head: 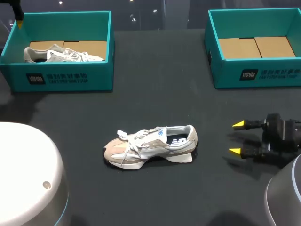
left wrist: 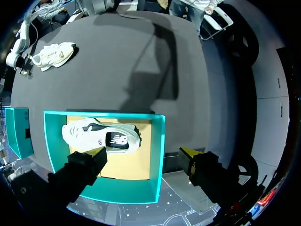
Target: Take the shoe out of the shoebox, open the shoe tongue, remove and reinsert the insole, then place the shoe into the shoebox
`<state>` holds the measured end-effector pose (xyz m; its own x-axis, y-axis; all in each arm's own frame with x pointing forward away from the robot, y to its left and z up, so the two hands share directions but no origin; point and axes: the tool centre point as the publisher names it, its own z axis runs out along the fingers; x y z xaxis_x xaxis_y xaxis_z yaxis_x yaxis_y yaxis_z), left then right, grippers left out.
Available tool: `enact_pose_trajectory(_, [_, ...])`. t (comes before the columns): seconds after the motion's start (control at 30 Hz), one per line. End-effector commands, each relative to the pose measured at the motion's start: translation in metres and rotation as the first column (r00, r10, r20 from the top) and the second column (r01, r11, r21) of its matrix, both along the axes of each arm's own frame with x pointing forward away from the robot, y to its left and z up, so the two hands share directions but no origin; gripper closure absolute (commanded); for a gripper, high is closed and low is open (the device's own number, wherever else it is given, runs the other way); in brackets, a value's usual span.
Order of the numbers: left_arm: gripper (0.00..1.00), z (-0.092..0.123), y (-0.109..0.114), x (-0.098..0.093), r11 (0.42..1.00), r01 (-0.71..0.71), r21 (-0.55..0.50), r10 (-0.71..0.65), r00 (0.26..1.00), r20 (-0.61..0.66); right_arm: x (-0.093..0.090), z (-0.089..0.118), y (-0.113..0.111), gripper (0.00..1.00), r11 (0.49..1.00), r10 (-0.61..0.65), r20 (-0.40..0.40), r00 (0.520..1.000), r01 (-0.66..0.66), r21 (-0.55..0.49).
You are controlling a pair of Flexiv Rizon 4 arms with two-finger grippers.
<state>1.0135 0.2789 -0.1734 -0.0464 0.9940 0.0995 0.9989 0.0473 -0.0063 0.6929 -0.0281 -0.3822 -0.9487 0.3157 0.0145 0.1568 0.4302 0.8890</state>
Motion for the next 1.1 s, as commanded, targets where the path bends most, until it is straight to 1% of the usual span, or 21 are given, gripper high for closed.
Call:
enact_pose_trajectory(0.03, [0.0, 0.001, 0.0, 0.0, 1.0, 0.001, 0.002, -0.001, 1.0, 0.0, 0.008, -0.001, 0.008, 0.0, 0.999, 0.029, -0.01, 1.0, -0.029, -0.021])
enact_pose_trajectory(0.2, [0.0, 0.001, 0.0, 0.0, 1.0, 0.001, 0.002, -0.001, 1.0, 0.0, 0.008, -0.003, 0.016, 0.0, 0.999, 0.042, -0.009, 0.999, -0.042, -0.028])
enact_pose_trajectory(0.33, [0.0, 0.001, 0.0, 0.0, 1.0, 0.001, 0.002, -0.001, 1.0, 0.0, 0.006, -0.007, 0.027, 0.0, 0.997, 0.066, -0.012, 0.998, -0.066, -0.033])
enact_pose_trajectory(0.8, [0.0, 0.001, 0.0, 0.0, 1.0, 0.001, 0.002, -0.001, 1.0, 0.0, 0.003, -0.017, 0.056, 0.0, 0.997, 0.078, -0.019, 0.997, -0.079, -0.01])
enact_pose_trajectory(1.1, [0.0, 0.001, 0.0, 0.0, 1.0, 0.001, 0.002, -0.001, 1.0, 0.0, 0.003, -0.015, 0.073, 0.0, 0.992, 0.126, 0.012, 0.992, -0.126, 0.013])
